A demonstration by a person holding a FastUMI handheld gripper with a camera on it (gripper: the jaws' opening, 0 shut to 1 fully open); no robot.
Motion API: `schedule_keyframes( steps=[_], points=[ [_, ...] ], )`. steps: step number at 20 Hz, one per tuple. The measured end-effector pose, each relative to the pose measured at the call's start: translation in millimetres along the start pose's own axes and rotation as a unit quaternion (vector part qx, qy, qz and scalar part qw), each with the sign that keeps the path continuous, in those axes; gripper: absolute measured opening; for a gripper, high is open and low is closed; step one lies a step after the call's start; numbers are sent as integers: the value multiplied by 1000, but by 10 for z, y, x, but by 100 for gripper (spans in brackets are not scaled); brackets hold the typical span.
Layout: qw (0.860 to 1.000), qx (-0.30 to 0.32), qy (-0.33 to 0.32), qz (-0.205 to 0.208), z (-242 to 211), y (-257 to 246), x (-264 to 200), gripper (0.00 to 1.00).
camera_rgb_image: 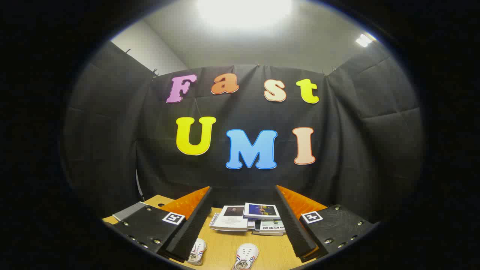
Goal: Open the storage box then place both shoes into the box .Put the left shoe in first, then the right shoe, with the right side of both shoes facing outward in a uniform manner.
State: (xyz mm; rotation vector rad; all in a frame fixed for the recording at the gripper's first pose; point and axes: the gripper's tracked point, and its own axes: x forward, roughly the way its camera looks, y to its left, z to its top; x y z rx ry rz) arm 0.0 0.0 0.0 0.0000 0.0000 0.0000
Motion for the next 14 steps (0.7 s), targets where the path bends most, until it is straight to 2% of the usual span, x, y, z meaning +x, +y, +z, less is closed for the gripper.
schedule_keyframes(
  steps=[14],
  points=[
    [1000, 8, 1, 11, -12, 103, 200, 98]
  ],
)
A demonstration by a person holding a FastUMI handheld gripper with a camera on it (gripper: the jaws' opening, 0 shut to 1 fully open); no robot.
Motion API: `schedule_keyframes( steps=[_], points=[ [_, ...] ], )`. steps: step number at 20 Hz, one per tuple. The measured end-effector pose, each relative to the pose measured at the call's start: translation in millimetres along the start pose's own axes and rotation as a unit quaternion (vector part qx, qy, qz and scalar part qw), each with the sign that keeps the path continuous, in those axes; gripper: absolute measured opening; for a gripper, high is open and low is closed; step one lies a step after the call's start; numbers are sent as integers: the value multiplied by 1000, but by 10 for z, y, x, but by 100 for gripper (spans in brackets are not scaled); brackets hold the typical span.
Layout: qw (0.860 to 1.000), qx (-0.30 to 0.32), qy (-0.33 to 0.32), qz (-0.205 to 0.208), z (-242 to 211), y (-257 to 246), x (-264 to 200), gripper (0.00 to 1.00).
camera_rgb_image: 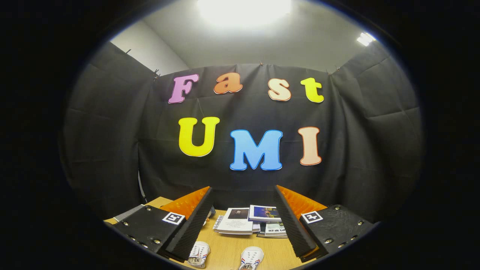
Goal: Open the storage box then place both shoes into the box .Put the left shoe in first, then the right shoe, with the right side of both shoes facing outward in a uniform manner.
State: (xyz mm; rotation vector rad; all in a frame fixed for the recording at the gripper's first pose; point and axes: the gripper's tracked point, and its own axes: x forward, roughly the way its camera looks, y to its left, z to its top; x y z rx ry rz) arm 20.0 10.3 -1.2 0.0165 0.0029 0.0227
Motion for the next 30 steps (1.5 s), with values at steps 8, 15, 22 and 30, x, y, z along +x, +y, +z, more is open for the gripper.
schedule_keyframes(
  steps=[8, 15, 22, 30],
  points=[
    [1000, 2, 13, 2, -153, 26, 87, 97],
    [998, 19, 48, 20, -517, 145, 270, 98],
    [984, 82, 121, 100, -1057, 606, 453, 98],
    [949, 156, 201, 188, -1639, 1264, 615, 98]
  ],
)
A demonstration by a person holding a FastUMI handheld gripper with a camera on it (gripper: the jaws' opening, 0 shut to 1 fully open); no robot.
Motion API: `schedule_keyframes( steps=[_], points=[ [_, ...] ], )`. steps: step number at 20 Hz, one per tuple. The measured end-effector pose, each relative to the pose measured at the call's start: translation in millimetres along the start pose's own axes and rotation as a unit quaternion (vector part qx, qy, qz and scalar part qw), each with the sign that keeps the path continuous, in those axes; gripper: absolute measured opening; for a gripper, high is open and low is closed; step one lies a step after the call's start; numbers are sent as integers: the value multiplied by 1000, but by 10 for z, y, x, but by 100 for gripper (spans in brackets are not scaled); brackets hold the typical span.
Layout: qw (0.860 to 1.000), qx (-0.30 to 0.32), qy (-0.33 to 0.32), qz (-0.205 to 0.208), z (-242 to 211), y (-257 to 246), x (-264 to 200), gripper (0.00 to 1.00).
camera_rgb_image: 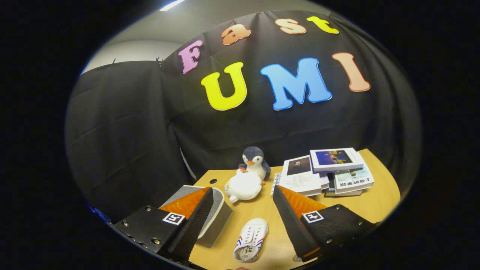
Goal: Open the storage box then place both shoes into the box .Put the left shoe in first, then the right shoe, with the right side of both shoes facing outward in a uniform manner.
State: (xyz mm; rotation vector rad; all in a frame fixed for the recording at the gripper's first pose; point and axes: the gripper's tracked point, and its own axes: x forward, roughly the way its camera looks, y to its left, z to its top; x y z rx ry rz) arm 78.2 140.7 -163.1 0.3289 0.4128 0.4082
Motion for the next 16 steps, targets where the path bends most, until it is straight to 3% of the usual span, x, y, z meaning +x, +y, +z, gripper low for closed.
schedule_keyframes(
  steps=[9, 16],
  points=[
    [991, 78, 83, 64, -688, 320, 675, 98],
    [957, 170, 186, 147, -1328, 703, 1061, 97]
  ],
)
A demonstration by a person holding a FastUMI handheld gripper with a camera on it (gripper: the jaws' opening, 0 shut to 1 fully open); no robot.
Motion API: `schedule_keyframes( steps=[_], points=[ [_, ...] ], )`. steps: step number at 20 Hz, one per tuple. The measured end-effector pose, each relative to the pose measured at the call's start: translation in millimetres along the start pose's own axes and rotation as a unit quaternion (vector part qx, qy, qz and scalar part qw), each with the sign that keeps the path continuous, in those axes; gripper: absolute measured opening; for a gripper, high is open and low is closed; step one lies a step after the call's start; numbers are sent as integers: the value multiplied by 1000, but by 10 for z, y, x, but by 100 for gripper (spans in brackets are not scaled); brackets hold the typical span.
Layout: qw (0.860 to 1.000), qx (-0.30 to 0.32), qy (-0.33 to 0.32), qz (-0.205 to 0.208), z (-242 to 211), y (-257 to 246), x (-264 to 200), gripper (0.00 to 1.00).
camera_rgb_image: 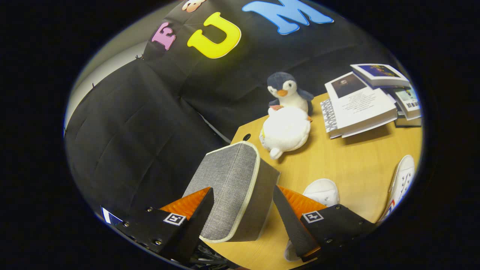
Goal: Open the storage box then place both shoes into the box .Put the left shoe in first, then the right shoe, with the right side of both shoes facing outward in a uniform manner.
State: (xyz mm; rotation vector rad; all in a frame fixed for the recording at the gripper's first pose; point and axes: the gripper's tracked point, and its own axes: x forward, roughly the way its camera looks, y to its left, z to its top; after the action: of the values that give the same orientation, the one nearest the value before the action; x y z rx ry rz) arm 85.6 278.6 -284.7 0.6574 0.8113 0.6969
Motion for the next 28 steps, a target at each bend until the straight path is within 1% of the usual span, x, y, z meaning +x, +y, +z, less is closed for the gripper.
schedule_keyframes(
  steps=[1, 4, 8, 10, 12, 14, 15, 16, 17, 19, 23, 26, 28],
  points=[
    [1000, 18, 12, 12, -66, 20, 71, 97],
    [996, 68, 42, 25, -234, -17, 253, 97],
    [986, 137, 60, 67, -335, 59, 388, 97],
    [981, 162, 66, 89, -352, 95, 406, 95],
    [980, 164, 59, 101, -301, 138, 386, 76],
    [981, 163, 50, 93, -254, 63, 378, 53],
    [978, 181, 43, 93, -161, 19, 311, 38],
    [974, 196, 47, 100, -164, 74, 307, 23],
    [973, 200, 54, 106, -161, 103, 279, 19],
    [974, 182, 59, 118, -131, 186, 238, 19],
    [976, 151, 62, 145, 12, 544, 148, 19],
    [981, 116, 74, 133, -8, 595, 194, 19],
    [979, 124, 76, 141, 4, 657, 205, 19]
  ],
)
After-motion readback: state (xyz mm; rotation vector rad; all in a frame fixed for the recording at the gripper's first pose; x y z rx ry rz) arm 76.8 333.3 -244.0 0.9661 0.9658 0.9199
